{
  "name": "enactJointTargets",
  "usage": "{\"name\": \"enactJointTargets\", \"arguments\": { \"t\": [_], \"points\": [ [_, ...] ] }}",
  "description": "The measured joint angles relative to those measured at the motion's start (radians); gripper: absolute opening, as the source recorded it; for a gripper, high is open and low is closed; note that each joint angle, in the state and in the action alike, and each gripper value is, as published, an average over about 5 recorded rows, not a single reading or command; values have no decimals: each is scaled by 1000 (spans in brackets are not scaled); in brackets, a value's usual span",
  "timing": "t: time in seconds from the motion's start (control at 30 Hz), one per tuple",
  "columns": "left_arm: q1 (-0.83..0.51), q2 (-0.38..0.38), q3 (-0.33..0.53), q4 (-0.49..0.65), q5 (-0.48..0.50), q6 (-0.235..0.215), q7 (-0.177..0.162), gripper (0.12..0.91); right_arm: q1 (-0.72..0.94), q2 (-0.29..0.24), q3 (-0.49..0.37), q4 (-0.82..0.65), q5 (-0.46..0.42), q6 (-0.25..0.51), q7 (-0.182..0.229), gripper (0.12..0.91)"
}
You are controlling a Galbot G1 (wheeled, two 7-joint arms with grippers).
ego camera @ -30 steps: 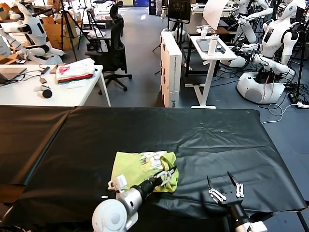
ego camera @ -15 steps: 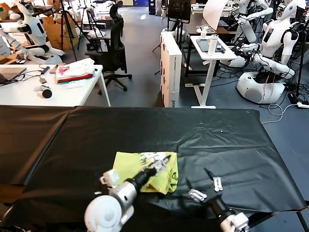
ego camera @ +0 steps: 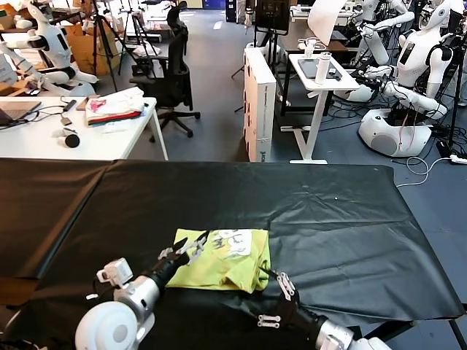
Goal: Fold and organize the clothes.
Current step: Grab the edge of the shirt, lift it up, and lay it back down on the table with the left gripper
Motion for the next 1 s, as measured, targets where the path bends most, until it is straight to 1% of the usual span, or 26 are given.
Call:
{"name": "enactJointTargets", "arguments": {
  "t": [0.03, 0.13, 0.23, 0.27, 0.3, 0.4, 0.43, 0.5, 0.53, 0.67, 0.83, 0.97, 1.0],
  "points": [
    [2, 0, -2, -2, 2, -2, 0, 907, 4, -2, 0, -3, -14, 4, -1, 873],
    [6, 1, -8, -5, 6, -6, 0, 907, 12, -7, -2, -10, -45, 12, -7, 786],
    [9, 1, -12, -8, 9, -9, 0, 907, 18, -5, -6, -20, -67, 21, -11, 603],
    [11, 1, -13, -9, 10, -10, 0, 907, 19, -4, -7, -23, -72, 24, -12, 527],
    [13, 2, -14, -10, 12, -11, 0, 907, 20, -3, -8, -27, -75, 26, -13, 432],
    [18, 2, -17, -11, 14, -13, -1, 907, 19, -1, -7, -36, -78, 32, -14, 251],
    [20, 3, -18, -11, 14, -13, -1, 907, 17, -1, -5, -37, -78, 34, -13, 203],
    [22, 5, -22, -11, 15, -14, -2, 907, 10, -5, 3, -38, -74, 40, -12, 146],
    [22, 6, -23, -11, 15, -14, -2, 907, 4, -7, 10, -37, -71, 43, -12, 136],
    [20, 9, -26, -7, 16, -16, -2, 907, -21, -19, 40, -38, -58, 49, -9, 138],
    [13, 9, -23, 1, 23, -17, -1, 907, -33, -20, 68, -48, -44, 51, -5, 138],
    [14, 13, -23, 8, 45, -25, 12, 907, -47, -15, 78, -50, 4, 66, 1, 147],
    [15, 14, -23, 10, 55, -32, 19, 907, -52, -13, 81, -48, 24, 73, 0, 167]
  ]
}}
